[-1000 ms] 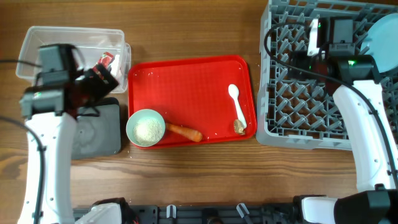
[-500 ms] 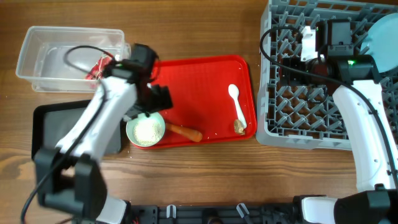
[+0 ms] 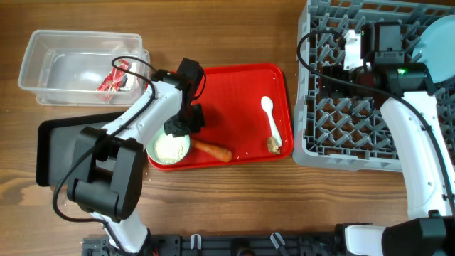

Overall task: Sort waste into correct bins and load items into the dishwasher rack
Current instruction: 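Grasp the rice-filled green bowl with the left gripper, then tip the green bowl over the black tray to pour out the rice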

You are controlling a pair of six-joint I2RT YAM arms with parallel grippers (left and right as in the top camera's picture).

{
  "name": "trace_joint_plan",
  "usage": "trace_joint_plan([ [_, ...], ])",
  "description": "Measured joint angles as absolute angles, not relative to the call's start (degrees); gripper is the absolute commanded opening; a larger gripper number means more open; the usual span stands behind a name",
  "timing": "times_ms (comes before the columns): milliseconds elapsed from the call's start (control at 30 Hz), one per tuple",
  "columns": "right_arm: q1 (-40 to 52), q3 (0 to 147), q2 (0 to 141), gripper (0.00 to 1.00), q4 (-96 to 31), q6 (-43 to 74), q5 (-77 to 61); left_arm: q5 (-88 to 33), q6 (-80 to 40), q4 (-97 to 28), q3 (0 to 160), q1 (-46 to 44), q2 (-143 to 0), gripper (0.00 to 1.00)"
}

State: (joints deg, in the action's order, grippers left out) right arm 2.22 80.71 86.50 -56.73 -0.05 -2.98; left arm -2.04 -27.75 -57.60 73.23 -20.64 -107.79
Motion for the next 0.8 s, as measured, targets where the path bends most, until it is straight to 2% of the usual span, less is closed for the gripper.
trace_joint_plan([
  [267, 2.22, 80.71, 86.5, 0.82, -56.73, -0.05, -3.01, -2.02, -27.75, -57.54, 73.19, -20.64, -107.81, 0.2],
  [367, 2.22, 80.71, 86.5, 0.82, -56.73, -0.05, -2.98, -1.98, -27.94, -57.14, 72.55, -20.64, -107.81, 0.04],
  [800, 2.22, 80.71, 86.5, 0.82, -56.71, -0.05, -2.98, 0.34, -27.79, -57.6, 72.16, -20.43, -107.39, 0.04],
])
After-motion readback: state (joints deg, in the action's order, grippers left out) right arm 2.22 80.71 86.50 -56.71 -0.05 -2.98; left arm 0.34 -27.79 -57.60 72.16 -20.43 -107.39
